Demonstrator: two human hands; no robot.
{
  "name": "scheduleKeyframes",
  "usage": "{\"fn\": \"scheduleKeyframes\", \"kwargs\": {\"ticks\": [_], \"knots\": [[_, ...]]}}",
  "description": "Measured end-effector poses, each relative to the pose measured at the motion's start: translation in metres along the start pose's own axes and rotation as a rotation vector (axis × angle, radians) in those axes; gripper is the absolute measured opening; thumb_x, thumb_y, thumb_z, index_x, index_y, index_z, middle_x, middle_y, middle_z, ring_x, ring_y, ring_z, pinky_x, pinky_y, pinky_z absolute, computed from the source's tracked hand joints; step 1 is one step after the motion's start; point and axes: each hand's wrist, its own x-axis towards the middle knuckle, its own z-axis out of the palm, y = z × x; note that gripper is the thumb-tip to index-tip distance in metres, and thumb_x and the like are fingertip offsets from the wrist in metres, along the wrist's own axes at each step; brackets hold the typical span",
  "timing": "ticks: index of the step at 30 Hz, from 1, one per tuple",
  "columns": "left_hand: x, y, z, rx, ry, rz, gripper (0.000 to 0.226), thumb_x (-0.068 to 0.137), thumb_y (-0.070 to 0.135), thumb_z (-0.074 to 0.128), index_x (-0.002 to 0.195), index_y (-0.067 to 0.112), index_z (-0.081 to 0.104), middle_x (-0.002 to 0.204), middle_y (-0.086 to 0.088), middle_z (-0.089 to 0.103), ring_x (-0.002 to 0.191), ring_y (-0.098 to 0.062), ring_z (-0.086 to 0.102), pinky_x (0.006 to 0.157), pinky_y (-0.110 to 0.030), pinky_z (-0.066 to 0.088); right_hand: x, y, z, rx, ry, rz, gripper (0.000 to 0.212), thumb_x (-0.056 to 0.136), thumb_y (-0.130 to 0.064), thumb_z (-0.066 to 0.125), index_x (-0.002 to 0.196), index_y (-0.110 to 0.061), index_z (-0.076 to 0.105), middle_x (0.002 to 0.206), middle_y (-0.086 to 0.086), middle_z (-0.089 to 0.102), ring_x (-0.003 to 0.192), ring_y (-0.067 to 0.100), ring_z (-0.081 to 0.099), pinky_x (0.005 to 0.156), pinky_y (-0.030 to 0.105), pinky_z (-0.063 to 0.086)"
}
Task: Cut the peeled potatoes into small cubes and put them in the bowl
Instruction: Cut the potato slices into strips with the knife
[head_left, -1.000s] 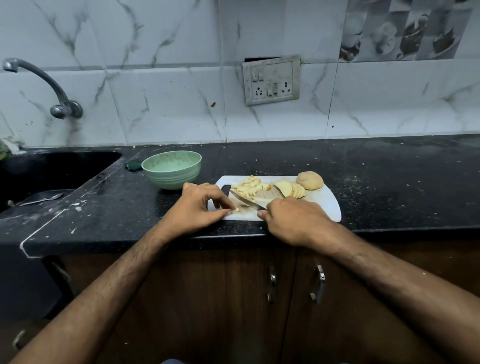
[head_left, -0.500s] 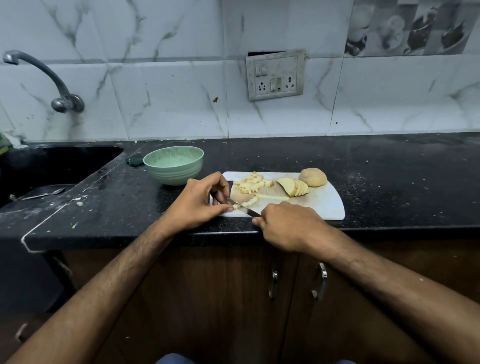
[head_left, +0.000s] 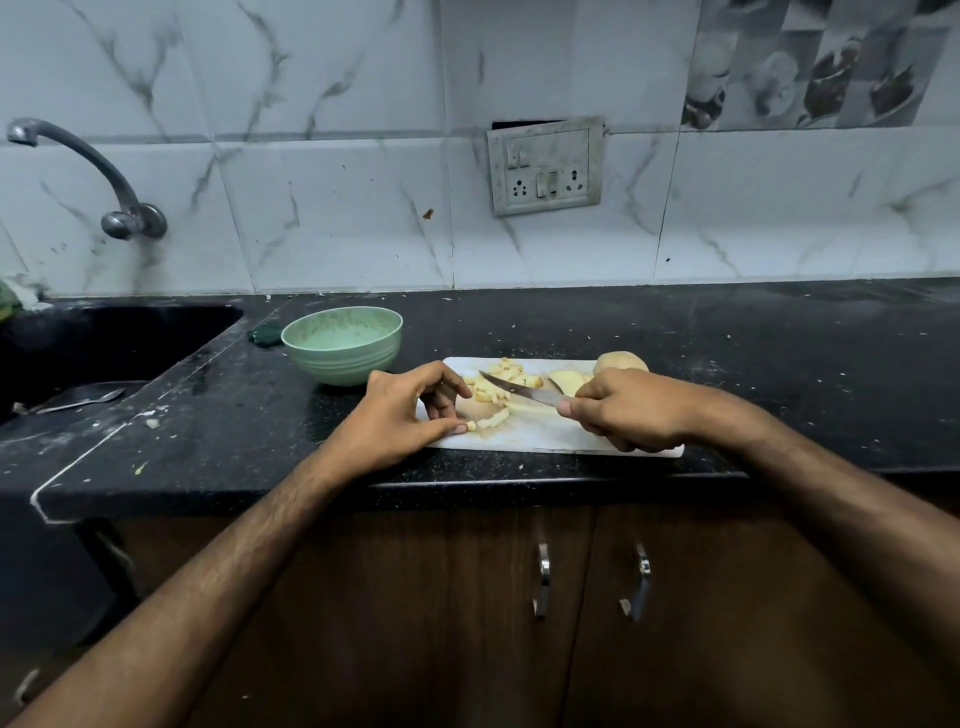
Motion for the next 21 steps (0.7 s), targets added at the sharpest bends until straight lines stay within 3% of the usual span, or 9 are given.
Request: {"fn": "scheduleKeyframes", "kwargs": {"ticks": [3,5,7,9,12,17,21], "knots": [[0.005,-0.003,0.003,0.133,-0.005,0.032,0.037,0.082,0.031,0.084,0.110,0.034,0.061,0.085,0.013,0.068,0.085,-0.006,0.067,0.090,-0.048,0.043,0.001,0.003,0.007,-0.513,0.180,-0.128,0.041,0.103,-0.053,0.033,0.076,-0.027,0.051,0.081,-0.001,0.060,0.085,0.021,0.060,0.062,0.031,0.033],[0.009,-0.003,0.003,0.339,0.009,0.076,0.042,0.085,0.040,0.079,0.120,0.042,0.056,0.101,0.020,0.058,0.098,0.001,0.057,0.091,-0.046,0.036,-0.001,0.003,0.011,-0.750,0.309,-0.231,0.043,0.103,-0.055,0.026,0.096,-0.029,0.059,0.098,0.002,0.066,0.098,0.025,0.062,0.068,0.032,0.029],[0.014,-0.002,0.002,0.505,-0.013,0.138,0.046,0.089,0.047,0.071,0.132,0.047,0.053,0.117,0.023,0.045,0.107,0.000,0.044,0.085,-0.038,0.029,-0.003,0.004,0.012,-0.892,0.375,-0.303,0.046,0.104,-0.054,0.022,0.108,-0.028,0.059,0.101,0.002,0.068,0.095,0.026,0.065,0.065,0.032,0.024],[0.020,-0.002,0.002,0.583,-0.082,0.208,0.041,0.094,0.050,0.063,0.134,0.049,0.054,0.126,0.022,0.045,0.108,0.000,0.039,0.085,-0.035,0.023,-0.003,0.007,0.010,-0.948,0.399,-0.349,0.046,0.104,-0.054,0.021,0.109,-0.028,0.058,0.098,0.001,0.068,0.090,0.025,0.065,0.057,0.033,0.020],[0.026,-0.004,0.002,0.631,-0.148,0.243,0.030,0.096,0.053,0.054,0.124,0.047,0.064,0.120,0.022,0.053,0.105,-0.003,0.043,0.085,-0.038,0.024,-0.001,0.014,0.008,-0.961,0.403,-0.364,0.047,0.103,-0.055,0.020,0.108,-0.027,0.057,0.098,0.001,0.067,0.088,0.025,0.064,0.057,0.031,0.024],[0.025,-0.009,0.006,0.549,-0.105,0.161,0.026,0.096,0.050,0.060,0.120,0.042,0.065,0.096,0.026,0.045,0.095,-0.001,0.043,0.084,-0.036,0.022,-0.015,0.025,-0.006,-0.980,0.372,-0.315,0.044,0.103,-0.054,0.021,0.109,-0.027,0.055,0.101,0.002,0.065,0.086,0.027,0.065,0.060,0.032,0.032],[0.026,-0.005,0.009,0.430,-0.077,0.099,0.031,0.094,0.048,0.061,0.123,0.037,0.062,0.093,0.024,0.052,0.092,0.001,0.055,0.084,-0.037,0.028,-0.017,0.034,-0.012,-0.950,0.402,-0.251,0.043,0.102,-0.055,0.022,0.103,-0.028,0.054,0.090,-0.003,0.060,0.083,0.027,0.065,0.059,0.031,0.034]]}}
